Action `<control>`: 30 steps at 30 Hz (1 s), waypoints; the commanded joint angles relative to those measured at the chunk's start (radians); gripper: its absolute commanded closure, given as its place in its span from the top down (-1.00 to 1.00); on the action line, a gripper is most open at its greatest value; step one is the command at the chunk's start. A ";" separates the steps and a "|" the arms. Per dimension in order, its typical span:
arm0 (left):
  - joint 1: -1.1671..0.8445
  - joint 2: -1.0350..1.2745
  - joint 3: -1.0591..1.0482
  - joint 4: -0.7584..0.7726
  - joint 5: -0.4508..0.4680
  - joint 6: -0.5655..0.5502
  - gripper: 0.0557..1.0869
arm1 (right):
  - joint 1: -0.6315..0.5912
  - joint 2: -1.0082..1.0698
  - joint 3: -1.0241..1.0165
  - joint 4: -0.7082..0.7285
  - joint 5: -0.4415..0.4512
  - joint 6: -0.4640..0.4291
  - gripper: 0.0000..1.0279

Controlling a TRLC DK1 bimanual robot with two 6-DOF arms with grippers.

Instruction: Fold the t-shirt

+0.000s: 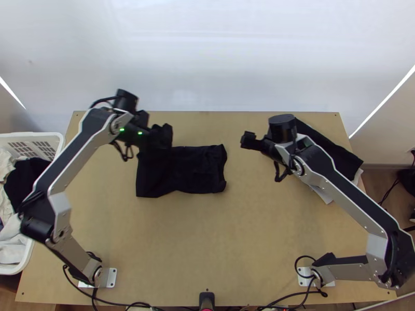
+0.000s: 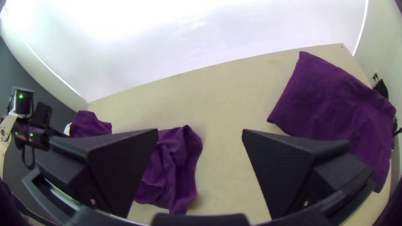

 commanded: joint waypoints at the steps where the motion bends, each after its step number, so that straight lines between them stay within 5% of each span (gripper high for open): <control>1: -0.109 0.131 0.114 0.023 -0.011 -0.049 -0.93 | -0.050 -0.056 -0.038 -0.006 0.000 0.000 0.81; 15: -0.306 0.312 0.272 0.040 -0.027 -0.083 -0.93 | -0.107 -0.085 -0.040 -0.010 0.000 0.000 0.81; 16: -0.319 0.314 0.278 0.040 -0.020 -0.074 -0.74 | -0.111 -0.086 -0.040 -0.009 0.000 0.000 0.81; 17: -0.333 0.312 0.285 0.040 -0.003 -0.064 -0.24 | -0.116 -0.086 -0.040 -0.009 0.000 0.000 0.81; 18: -0.342 0.304 0.292 0.040 0.009 -0.058 0.55 | -0.121 -0.086 -0.041 -0.009 0.000 0.000 0.81; 19: -0.348 0.301 0.313 0.045 0.028 -0.041 0.95 | -0.124 -0.086 -0.043 -0.009 0.000 0.001 0.81; 30: -0.287 0.165 0.486 0.074 0.172 -0.120 0.91 | -0.053 0.020 -0.087 -0.001 0.000 0.058 0.91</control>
